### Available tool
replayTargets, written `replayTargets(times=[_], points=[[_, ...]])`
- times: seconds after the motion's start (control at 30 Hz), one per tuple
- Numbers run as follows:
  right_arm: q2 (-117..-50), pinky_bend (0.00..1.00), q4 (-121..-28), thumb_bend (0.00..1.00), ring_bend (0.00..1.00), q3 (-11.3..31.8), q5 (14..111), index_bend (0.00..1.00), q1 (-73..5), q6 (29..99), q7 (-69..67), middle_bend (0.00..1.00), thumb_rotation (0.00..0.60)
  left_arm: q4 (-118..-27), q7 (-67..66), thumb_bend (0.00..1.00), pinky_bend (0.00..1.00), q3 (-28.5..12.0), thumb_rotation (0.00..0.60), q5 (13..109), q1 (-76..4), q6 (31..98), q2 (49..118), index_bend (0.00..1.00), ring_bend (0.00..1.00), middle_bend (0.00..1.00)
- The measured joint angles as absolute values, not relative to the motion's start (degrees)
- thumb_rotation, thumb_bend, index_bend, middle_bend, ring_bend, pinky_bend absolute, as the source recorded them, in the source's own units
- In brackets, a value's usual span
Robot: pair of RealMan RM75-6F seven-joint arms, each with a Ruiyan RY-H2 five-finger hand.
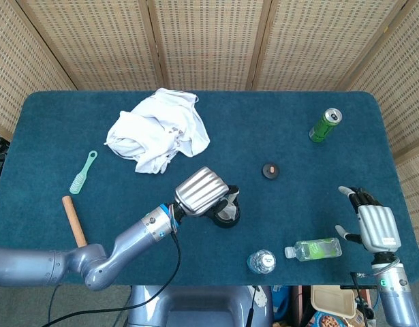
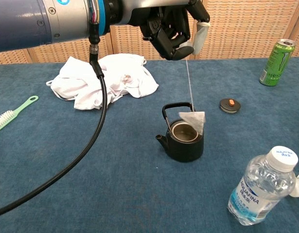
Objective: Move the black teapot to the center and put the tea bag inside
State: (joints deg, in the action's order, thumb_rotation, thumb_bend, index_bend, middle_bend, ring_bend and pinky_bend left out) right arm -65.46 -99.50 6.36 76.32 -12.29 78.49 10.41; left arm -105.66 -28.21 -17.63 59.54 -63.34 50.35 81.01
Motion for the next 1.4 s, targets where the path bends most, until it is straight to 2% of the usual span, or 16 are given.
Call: replayTargets(times=[0.67, 1.0, 1.2, 1.4], points=[[-65.6, 0.49, -97.9, 0.33, 0.3, 6.5, 75.3, 0.24, -11.8, 77.1, 7.4, 0.3, 0.6, -102.1, -30.7, 0.52, 0.79, -14.9, 0.6, 53.8, -66.8, 50.8, 84.2, 0.59, 0.82, 0.84], [-65.7, 0.49, -97.3, 0.33, 0.3, 6.5, 74.9, 0.24, -11.6, 76.4, 6.7, 0.3, 0.6, -101.0, -33.5, 0.52, 0.79, -14.4, 0.6, 50.5, -67.3, 53.9, 85.7, 0.59, 0.82, 0.84], [-65.6, 0.49, -97.5, 0.33, 0.3, 6.5, 74.7, 0.24, -11.6, 76.1, 6.7, 0.3, 0.6, -100.8, -37.4, 0.52, 0.79, -13.5, 0.6, 49.1, -67.2, 58.4, 87.0, 0.59, 0.82, 0.83], [-65.5, 0.49, -97.7, 0.33, 0.3, 6.6, 74.6, 0.24, -11.8, 75.7, 6.7, 0.3, 0.6, -101.7, -39.7, 0.52, 0.79, -12.2, 0.6, 47.6, -67.3, 58.3, 86.6, 0.59, 0.82, 0.82]])
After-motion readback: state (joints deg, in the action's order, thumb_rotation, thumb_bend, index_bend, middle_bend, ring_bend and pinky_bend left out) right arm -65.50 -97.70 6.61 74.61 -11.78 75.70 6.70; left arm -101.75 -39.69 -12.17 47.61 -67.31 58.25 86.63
